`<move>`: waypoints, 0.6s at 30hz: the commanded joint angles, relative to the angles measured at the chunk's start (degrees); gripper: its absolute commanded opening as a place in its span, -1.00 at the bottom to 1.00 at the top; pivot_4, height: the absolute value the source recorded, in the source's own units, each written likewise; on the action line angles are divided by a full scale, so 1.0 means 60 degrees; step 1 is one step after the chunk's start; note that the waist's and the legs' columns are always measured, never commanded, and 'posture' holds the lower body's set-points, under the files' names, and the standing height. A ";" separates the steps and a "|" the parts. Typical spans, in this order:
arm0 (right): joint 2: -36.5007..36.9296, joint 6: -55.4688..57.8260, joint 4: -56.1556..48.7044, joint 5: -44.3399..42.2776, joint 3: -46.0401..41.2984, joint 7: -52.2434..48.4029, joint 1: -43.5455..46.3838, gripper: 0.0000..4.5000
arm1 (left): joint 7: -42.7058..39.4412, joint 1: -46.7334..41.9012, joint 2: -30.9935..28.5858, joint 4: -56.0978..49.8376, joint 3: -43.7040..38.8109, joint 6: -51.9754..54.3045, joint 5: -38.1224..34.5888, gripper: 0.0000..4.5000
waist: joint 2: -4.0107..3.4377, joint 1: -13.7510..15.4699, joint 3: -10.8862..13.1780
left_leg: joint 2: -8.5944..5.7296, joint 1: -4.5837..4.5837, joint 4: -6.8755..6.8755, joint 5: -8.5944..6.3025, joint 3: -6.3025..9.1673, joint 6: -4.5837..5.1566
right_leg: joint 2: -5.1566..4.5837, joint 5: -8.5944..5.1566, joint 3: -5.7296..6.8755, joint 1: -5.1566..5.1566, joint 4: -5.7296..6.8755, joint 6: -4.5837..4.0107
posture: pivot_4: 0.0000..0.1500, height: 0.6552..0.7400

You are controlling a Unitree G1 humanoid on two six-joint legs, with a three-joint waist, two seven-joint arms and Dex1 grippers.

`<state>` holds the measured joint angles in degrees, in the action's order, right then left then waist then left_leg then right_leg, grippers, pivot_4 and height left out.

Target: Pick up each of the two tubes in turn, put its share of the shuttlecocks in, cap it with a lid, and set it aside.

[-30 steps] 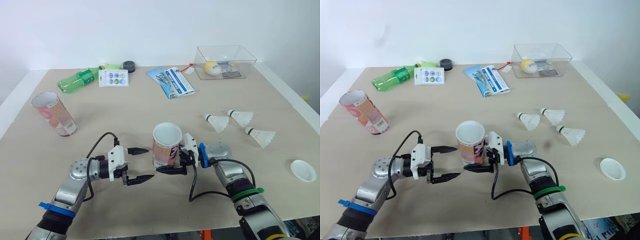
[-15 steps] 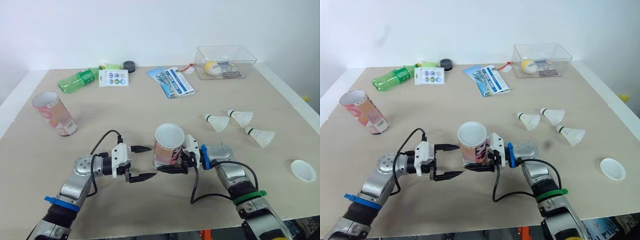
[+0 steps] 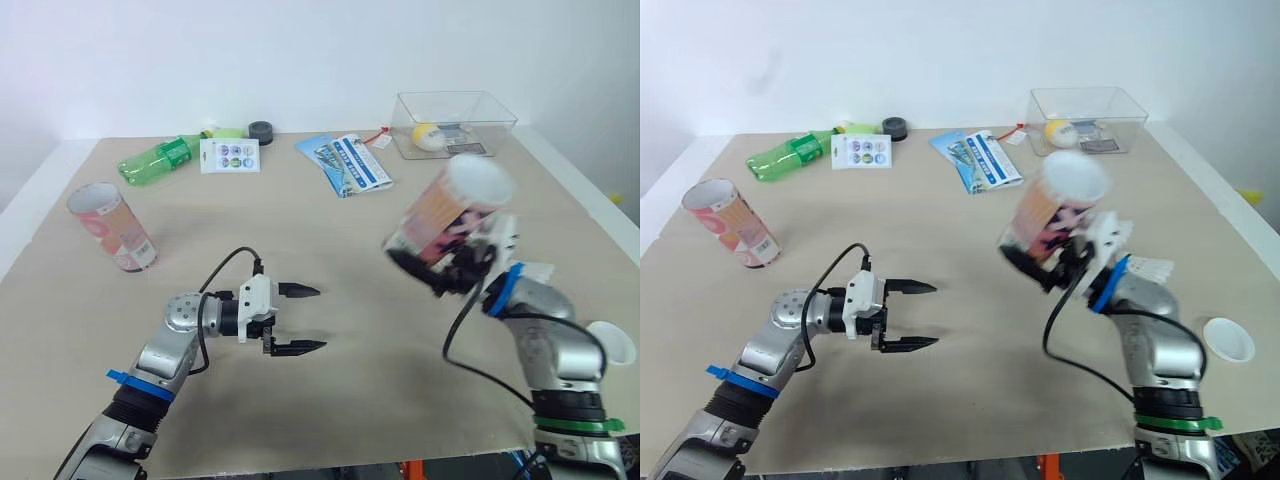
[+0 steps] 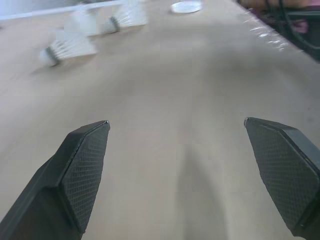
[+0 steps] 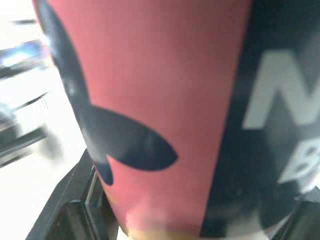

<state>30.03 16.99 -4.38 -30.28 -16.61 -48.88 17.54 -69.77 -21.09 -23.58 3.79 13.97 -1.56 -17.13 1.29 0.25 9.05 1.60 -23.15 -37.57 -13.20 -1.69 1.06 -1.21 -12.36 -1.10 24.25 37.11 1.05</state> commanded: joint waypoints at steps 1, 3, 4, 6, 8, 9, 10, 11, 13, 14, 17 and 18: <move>0.0403 -0.0338 0.0493 0.0025 -0.1740 0.1416 -0.0089 0.51 | -0.0362 -0.0208 0.0037 -0.0306 0.0193 0.0270 -0.0265 1.00 | 0.0000 0.0014 0.0000 | -0.0002 -0.0002 0.0000 0.0000 -0.0001 0.0000 | 0.0000 -0.0001 0.0004 0.0000 0.0000 -0.0001 | 1.00 1.00; 0.0623 -0.0612 0.0988 0.0212 -0.2368 0.1994 -0.0151 0.51 | -0.0451 -0.0253 0.0081 -0.0399 0.0296 0.0390 -0.0296 1.00 | 0.0000 0.0018 0.0000 | -0.0002 -0.0002 0.0000 0.0000 -0.0012 0.0000 | 0.0005 -0.0002 0.0008 -0.0001 0.0000 -0.0003 | 1.00 1.00; 0.0729 -0.0786 0.1248 0.0356 -0.2600 0.2275 -0.0168 0.51 | -0.0467 -0.0263 0.0099 -0.0435 0.0337 0.0410 -0.0290 1.00 | -0.0001 0.0018 0.0000 | -0.0002 -0.0003 0.0000 0.0000 -0.0014 0.0000 | 0.0006 -0.0002 0.0008 -0.0001 0.0000 -0.0004 | 1.00 1.00; 0.0958 -0.1141 0.1876 0.0667 -0.2970 0.2739 -0.0205 0.51 | -0.0439 -0.0266 0.0151 -0.0461 0.0397 0.0423 -0.0242 1.00 | -0.0001 0.0017 0.0000 | -0.0001 -0.0003 0.0001 0.0000 -0.0021 0.0001 | 0.0006 -0.0003 0.0003 0.0000 0.0000 -0.0003 | 1.00 1.00; 0.1210 -0.1407 0.2646 0.0946 -0.3213 0.3098 -0.0215 0.51 | -0.0411 -0.0245 0.0198 -0.0477 0.0438 0.0434 -0.0199 1.00 | -0.0003 -0.0003 -0.0001 | -0.0001 0.0000 0.0001 0.0000 -0.0027 0.0001 | 0.0008 -0.0002 -0.0002 0.0000 0.0000 -0.0003 | 1.00 1.00; 0.1353 -0.1505 0.3239 0.1109 -0.3352 0.3462 -0.0148 0.51 | -0.0395 -0.0227 0.0215 -0.0484 0.0449 0.0425 -0.0181 1.00 | -0.0003 -0.0005 -0.0001 | 0.0001 0.0005 0.0002 0.0000 -0.0038 0.0001 | 0.0010 -0.0002 -0.0011 0.0000 0.0000 -0.0002 | 1.00 1.00; 0.1478 -0.1610 0.3777 0.1270 -0.3441 0.3764 -0.0080 0.51 | -0.0370 -0.0215 0.0228 -0.0490 0.0451 0.0420 -0.0165 1.00 | -0.0002 -0.0007 -0.0001 | 0.0001 0.0006 0.0003 0.0000 -0.0041 0.0001 | 0.0010 -0.0001 -0.0013 0.0000 0.0001 -0.0002 | 1.00 1.00; 0.1568 -0.1715 0.4152 0.1362 -0.3470 0.3955 -0.0024 0.51 | -0.0348 -0.0210 0.0237 -0.0494 0.0453 0.0418 -0.0154 1.00 | -0.0003 -0.0007 -0.0001 | 0.0002 0.0010 0.0003 0.0000 -0.0045 0.0001 | 0.0011 0.0000 -0.0017 -0.0002 0.0001 -0.0001 | 1.00 1.00; 0.1717 -0.1892 0.4920 0.1529 -0.3430 0.4254 0.0119 0.51 | -0.0280 -0.0210 0.0248 -0.0495 0.0450 0.0417 -0.0125 1.00 | -0.0004 -0.0015 -0.0002 | 0.0001 0.0014 0.0003 0.0001 -0.0054 0.0002 | 0.0011 0.0001 -0.0025 -0.0002 0.0001 -0.0002 | 1.00 1.00; 0.1810 -0.2034 0.5289 0.1739 -0.3308 0.4421 0.0178 0.51 | -0.0243 -0.0211 0.0255 -0.0499 0.0443 0.0414 -0.0128 1.00 | -0.0006 -0.0026 -0.0002 | 0.0002 0.0017 0.0004 0.0001 -0.0061 0.0002 | 0.0014 0.0001 -0.0034 -0.0002 0.0001 -0.0002 | 1.00 1.00; 0.1968 -0.2148 0.6477 0.2000 -0.3107 0.4773 0.0648 0.51 | -0.0184 -0.0236 0.0276 -0.0536 0.0418 0.0429 -0.0172 1.00 | -0.0014 -0.0127 -0.0002 | 0.0003 0.0026 0.0006 0.0001 -0.0076 0.0002 | 0.0017 0.0006 -0.0056 -0.0002 0.0001 0.0006 | 1.00 1.00; 0.2015 -0.2235 0.6956 0.1991 -0.3122 0.4826 0.0909 0.51 | -0.0165 -0.0254 0.0282 -0.0573 0.0417 0.0459 -0.0186 1.00 | -0.0014 -0.0195 -0.0001 | 0.0002 0.0028 0.0006 0.0001 -0.0082 0.0002 | 0.0016 0.0009 -0.0064 -0.0002 0.0001 0.0009 | 1.00 1.00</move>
<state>39.84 5.68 36.09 -18.66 -34.49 -20.91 21.07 -71.13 -22.00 -21.81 2.63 16.99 1.22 -17.89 1.21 -0.92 9.04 1.60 -22.98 -37.54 -13.20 -2.21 1.08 -1.12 -12.30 -1.53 24.24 37.11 1.11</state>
